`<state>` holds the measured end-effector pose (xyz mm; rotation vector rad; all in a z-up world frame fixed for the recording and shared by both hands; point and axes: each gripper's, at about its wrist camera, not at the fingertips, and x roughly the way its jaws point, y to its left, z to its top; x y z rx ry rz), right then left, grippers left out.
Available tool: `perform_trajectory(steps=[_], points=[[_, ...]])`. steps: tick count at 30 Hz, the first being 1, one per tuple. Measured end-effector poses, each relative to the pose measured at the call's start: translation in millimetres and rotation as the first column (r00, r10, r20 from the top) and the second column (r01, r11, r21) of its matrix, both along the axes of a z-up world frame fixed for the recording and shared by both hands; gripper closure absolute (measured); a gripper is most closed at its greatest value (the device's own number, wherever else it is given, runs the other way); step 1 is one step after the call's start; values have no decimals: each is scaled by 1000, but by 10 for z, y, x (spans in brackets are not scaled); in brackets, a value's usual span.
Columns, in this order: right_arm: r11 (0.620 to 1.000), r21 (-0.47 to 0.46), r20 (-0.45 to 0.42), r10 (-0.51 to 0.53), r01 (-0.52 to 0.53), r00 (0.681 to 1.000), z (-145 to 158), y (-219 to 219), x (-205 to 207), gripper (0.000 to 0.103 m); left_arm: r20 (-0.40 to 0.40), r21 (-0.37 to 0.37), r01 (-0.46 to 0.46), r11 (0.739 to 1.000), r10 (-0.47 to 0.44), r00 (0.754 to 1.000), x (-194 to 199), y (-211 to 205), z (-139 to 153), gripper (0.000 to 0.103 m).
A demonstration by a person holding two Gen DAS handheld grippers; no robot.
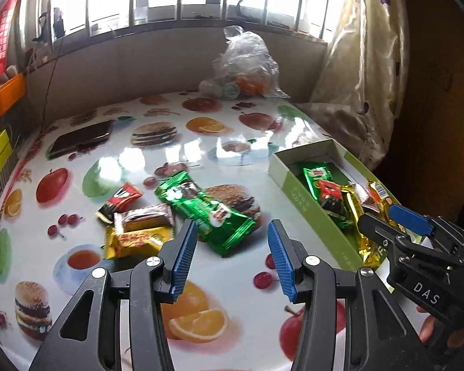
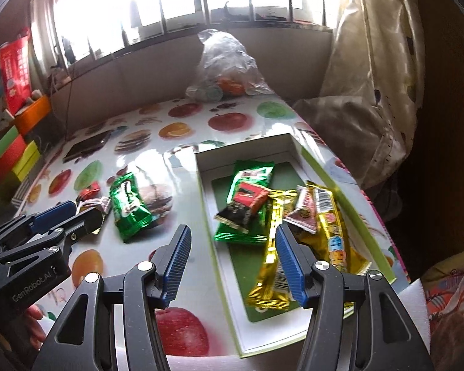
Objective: Organize snacks
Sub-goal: 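Withdraw both open tools from the box toward the remaining snacks, then grasp the green Milo packet with the right tool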
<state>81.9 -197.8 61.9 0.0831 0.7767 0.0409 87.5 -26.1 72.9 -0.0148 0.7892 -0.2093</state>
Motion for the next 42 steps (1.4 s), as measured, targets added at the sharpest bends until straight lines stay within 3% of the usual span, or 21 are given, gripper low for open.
perform_trajectory(steps=[21,29,33,42], points=[[979,-51,-36,194,-196,980,-125,726,304,46,-54,-31,-160,987,159,986,64,1034,-246,54],[966,-46,-77,252,-255,965,-265,951,480,46,-79,-49,-153,987,149,986,144,1200,-359,54],[960,-47,-97,271,-276,958,-334,1017,545,46,-119,-126,-114,985,99,988,220,1286,-440,54],[950,-59,-129,297,-306,946,-433,1140,769,46,-134,-141,-73,987,54,990,370,1219,-515,54]])
